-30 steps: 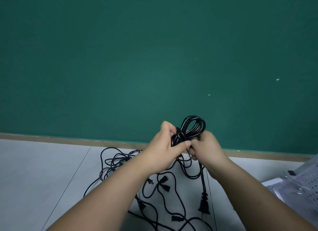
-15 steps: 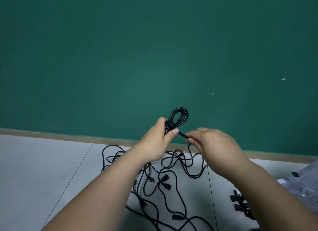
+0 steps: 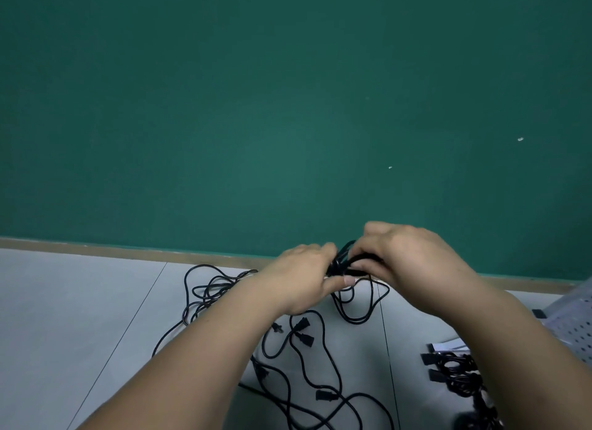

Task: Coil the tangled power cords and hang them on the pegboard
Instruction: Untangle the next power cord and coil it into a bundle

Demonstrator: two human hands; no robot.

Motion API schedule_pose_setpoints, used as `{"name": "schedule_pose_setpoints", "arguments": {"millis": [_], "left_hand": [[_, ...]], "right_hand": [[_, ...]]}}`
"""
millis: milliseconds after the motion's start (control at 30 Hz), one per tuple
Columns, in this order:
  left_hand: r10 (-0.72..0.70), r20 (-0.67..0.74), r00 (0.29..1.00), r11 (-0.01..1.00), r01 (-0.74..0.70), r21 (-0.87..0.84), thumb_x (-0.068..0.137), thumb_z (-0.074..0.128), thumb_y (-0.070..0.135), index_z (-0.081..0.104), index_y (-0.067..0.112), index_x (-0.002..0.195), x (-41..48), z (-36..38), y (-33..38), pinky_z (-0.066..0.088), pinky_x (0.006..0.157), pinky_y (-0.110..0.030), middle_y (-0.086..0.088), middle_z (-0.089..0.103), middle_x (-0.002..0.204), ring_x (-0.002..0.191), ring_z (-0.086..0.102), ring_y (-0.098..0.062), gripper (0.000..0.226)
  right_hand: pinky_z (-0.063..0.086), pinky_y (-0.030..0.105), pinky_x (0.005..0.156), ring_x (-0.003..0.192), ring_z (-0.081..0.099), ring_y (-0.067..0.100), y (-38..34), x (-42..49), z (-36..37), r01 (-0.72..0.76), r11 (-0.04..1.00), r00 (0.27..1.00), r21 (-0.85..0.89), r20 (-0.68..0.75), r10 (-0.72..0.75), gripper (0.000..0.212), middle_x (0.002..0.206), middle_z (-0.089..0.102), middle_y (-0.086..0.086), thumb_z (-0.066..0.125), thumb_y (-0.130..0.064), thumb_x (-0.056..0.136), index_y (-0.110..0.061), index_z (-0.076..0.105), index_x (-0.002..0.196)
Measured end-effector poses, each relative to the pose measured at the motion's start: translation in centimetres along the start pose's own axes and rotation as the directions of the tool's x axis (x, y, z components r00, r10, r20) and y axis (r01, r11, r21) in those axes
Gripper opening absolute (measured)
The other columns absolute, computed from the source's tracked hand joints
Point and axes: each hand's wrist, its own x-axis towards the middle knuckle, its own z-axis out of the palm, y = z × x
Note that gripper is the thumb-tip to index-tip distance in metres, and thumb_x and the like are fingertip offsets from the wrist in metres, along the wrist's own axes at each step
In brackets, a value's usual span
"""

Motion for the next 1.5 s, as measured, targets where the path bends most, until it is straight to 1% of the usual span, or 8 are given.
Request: {"name": "schedule_pose_setpoints", "arguments": {"millis": [267,400,567,800,967,1133,1333,1500], "left_hand": [[0.297,-0.201,0.933,0.955,-0.293,0.052,0.107,0.038,0.059,0.040,0.028,0.089,-0.7,-0.3,2.1,0.038,0.077,-0.037,0.008,0.048,0.086,0.086,0.043,-0.015,0.036],[0.346,-0.271,0.898,0.926,-0.373,-0.054,0.108,0.040,0.053,0.042,0.025,0.085,-1.5,-0.8,2.6,0.043,0.076,-0.039,0.012,0.043,0.080,0.082,0.042,-0.013,0.036],[0.297,-0.387,0.873,0.874,-0.412,-0.257,0.106,0.044,0.048,0.045,0.020,0.086,-2.3,-1.0,3.6,0.041,0.069,-0.034,0.011,0.045,0.078,0.076,0.046,-0.013,0.034],[-0.230,-0.510,0.829,0.824,-0.113,-0.555,0.104,0.054,0.053,0.047,0.030,0.120,-1.2,-0.9,1.8,0.041,0.067,-0.024,0.018,0.061,0.081,0.073,0.055,-0.002,0.029],[-0.311,-0.452,0.836,0.862,0.048,-0.504,0.108,0.039,0.057,0.059,0.030,0.123,-0.2,-0.8,0.4,0.038,0.072,-0.032,0.013,0.056,0.086,0.081,0.053,-0.008,0.037],[-0.381,-0.432,0.817,0.833,0.101,-0.544,0.111,0.030,0.054,0.050,0.026,0.109,0.2,-0.4,0.3,0.037,0.070,-0.039,0.010,0.055,0.080,0.077,0.053,-0.015,0.033],[-0.405,-0.432,0.806,0.795,0.078,-0.601,0.111,0.031,0.051,0.051,0.026,0.109,0.9,-0.8,0.7,0.043,0.077,-0.039,0.009,0.062,0.091,0.088,0.058,-0.013,0.032],[-0.346,-0.416,0.841,0.778,0.009,-0.628,0.111,0.029,0.053,0.047,0.025,0.109,0.8,-0.3,1.8,0.046,0.078,-0.041,0.007,0.060,0.090,0.083,0.057,-0.014,0.033]], "right_hand": [[0.056,0.041,0.075,0.080,0.067,0.008,4.9,-0.7,0.6,-0.138,0.899,0.971,0.416,-0.122,0.205,0.026,0.086,0.071,-0.018,0.068,-0.063,0.086,-0.042,0.081,0.095],[0.059,0.031,0.092,0.098,0.074,0.014,4.9,-0.7,0.4,-0.157,0.656,0.983,0.738,0.056,0.173,0.017,0.099,0.079,-0.006,0.072,-0.031,0.096,-0.031,0.084,0.107],[0.056,0.018,0.086,0.099,0.076,0.011,5.3,-1.3,-0.2,-0.211,0.411,0.970,0.887,0.139,0.199,0.020,0.106,0.082,0.002,0.070,-0.003,0.098,-0.015,0.082,0.108],[0.038,0.022,0.054,0.052,0.045,0.007,1.2,0.6,3.0,-0.237,0.684,0.966,0.690,0.093,0.241,0.016,0.072,0.072,-0.001,0.069,-0.029,0.103,-0.036,0.082,0.097],[0.053,0.032,0.064,0.060,0.057,0.011,-0.3,0.7,1.4,-0.169,0.916,0.981,0.363,-0.028,0.192,0.024,0.071,0.070,-0.002,0.059,-0.043,0.105,-0.027,0.077,0.102],[0.056,0.027,0.087,0.095,0.070,0.002,-2.3,-0.5,1.6,-0.160,0.932,0.964,0.324,-0.153,0.219,0.024,0.107,0.076,-0.022,0.068,-0.031,0.101,-0.036,0.070,0.124],[0.058,0.032,0.095,0.101,0.076,0.011,-2.8,-0.8,2.3,-0.116,0.542,0.958,0.832,-0.050,0.283,0.026,0.107,0.080,-0.014,0.079,-0.012,0.094,-0.028,0.069,0.112],[0.055,0.032,0.073,0.090,0.073,0.020,-2.7,-0.1,2.2,0.015,0.158,0.883,0.987,-0.087,0.461,0.027,0.098,0.081,0.004,0.073,-0.030,0.089,-0.016,0.077,0.111]]}}
